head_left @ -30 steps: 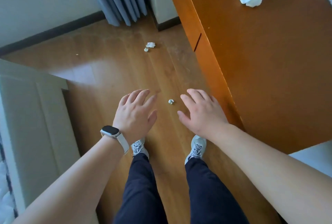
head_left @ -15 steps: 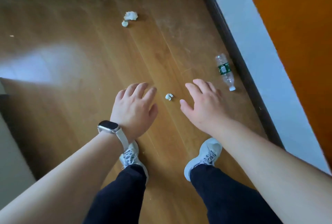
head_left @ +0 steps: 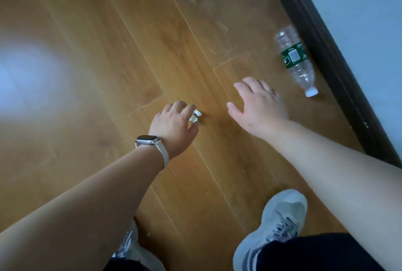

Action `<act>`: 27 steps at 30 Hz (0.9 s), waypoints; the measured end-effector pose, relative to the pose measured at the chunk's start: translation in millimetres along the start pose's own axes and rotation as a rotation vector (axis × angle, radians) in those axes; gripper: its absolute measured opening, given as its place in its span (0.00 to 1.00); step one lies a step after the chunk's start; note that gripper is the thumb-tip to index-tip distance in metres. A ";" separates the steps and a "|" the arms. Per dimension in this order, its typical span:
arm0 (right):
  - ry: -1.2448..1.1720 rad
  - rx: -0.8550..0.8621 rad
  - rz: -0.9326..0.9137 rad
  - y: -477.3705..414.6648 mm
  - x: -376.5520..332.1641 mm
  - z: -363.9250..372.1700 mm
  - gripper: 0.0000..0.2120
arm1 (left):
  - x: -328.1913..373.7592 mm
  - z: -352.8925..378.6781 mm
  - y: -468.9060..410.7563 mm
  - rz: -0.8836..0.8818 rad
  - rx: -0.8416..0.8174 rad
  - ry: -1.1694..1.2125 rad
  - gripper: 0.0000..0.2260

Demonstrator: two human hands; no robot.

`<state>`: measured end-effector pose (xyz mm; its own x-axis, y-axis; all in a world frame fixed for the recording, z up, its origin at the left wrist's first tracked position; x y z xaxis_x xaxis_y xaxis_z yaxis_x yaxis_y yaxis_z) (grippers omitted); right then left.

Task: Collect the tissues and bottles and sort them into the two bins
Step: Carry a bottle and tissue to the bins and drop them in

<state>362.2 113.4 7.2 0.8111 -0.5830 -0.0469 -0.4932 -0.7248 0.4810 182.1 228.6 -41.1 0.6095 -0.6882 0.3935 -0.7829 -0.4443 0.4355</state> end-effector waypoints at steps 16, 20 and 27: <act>0.074 0.218 0.173 -69.3 128.2 35.5 0.30 | 35.0 48.4 -83.2 -0.022 0.065 0.153 0.14; 0.041 0.278 0.248 -81.0 158.1 40.3 0.33 | 64.6 35.3 -98.1 0.044 0.116 0.248 0.15; -0.068 0.275 0.366 -99.3 180.3 44.8 0.38 | 76.9 24.9 -102.8 0.056 0.178 0.244 0.13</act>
<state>543.3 63.8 -88.3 0.5502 -0.8348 0.0207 -0.8156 -0.5320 0.2275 306.3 207.0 -75.8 0.5603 -0.5654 0.6053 -0.8123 -0.5181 0.2679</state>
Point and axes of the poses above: each hand's wrist, its own y-axis away from the middle knuckle, its own z-axis out of the palm, x = y × z, the point moved 1 cm from there along -y, towards the middle knuckle, and after that the axes turned 6 degrees about -x, right-handed, at the moved point
